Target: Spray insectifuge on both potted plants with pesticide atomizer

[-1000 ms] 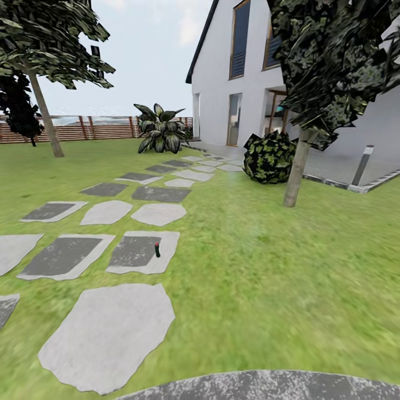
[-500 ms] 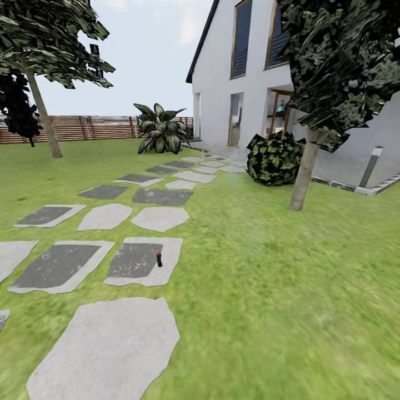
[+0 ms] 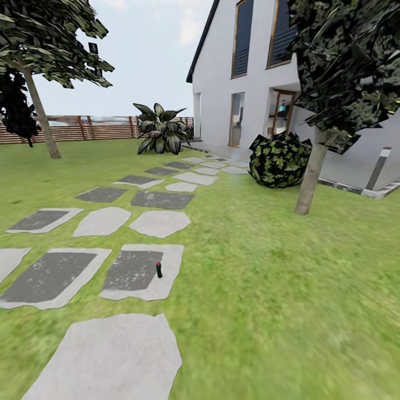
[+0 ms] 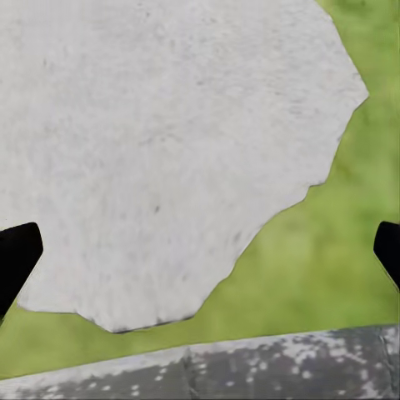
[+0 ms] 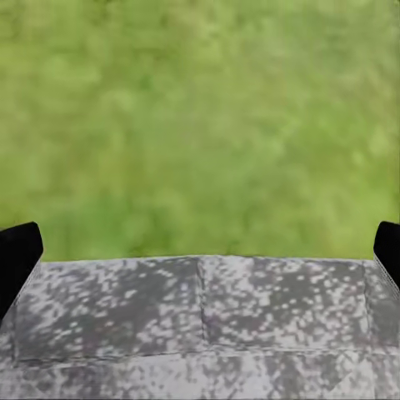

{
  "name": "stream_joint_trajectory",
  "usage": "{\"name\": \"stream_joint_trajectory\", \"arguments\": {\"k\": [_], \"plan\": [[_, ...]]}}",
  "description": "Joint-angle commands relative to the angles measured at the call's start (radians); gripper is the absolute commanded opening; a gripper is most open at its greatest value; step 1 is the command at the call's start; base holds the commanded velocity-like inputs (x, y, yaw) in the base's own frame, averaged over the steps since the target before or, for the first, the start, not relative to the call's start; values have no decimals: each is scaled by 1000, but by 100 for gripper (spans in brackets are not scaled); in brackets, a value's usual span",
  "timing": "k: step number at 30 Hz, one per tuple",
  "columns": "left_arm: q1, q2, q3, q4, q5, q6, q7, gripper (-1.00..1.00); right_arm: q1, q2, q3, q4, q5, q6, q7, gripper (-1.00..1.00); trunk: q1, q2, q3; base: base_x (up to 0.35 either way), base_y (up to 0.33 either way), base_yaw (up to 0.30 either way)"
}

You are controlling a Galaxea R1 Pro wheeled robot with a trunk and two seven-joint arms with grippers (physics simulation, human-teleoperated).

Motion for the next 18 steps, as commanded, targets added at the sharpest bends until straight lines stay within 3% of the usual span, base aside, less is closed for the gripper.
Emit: {"name": "stream_joint_trajectory", "arguments": {"k": [1, 18], "plan": [[-1, 0, 1, 1, -1, -3, 2, 100, -1, 1, 0, 1, 0, -3, 0, 100, 0, 0, -1, 328, 3, 0], [-1, 0, -1, 1, -1, -3, 1, 100, 0, 1, 0, -1, -1, -3, 0, 100, 0, 0, -1, 319, 0, 0]]}}
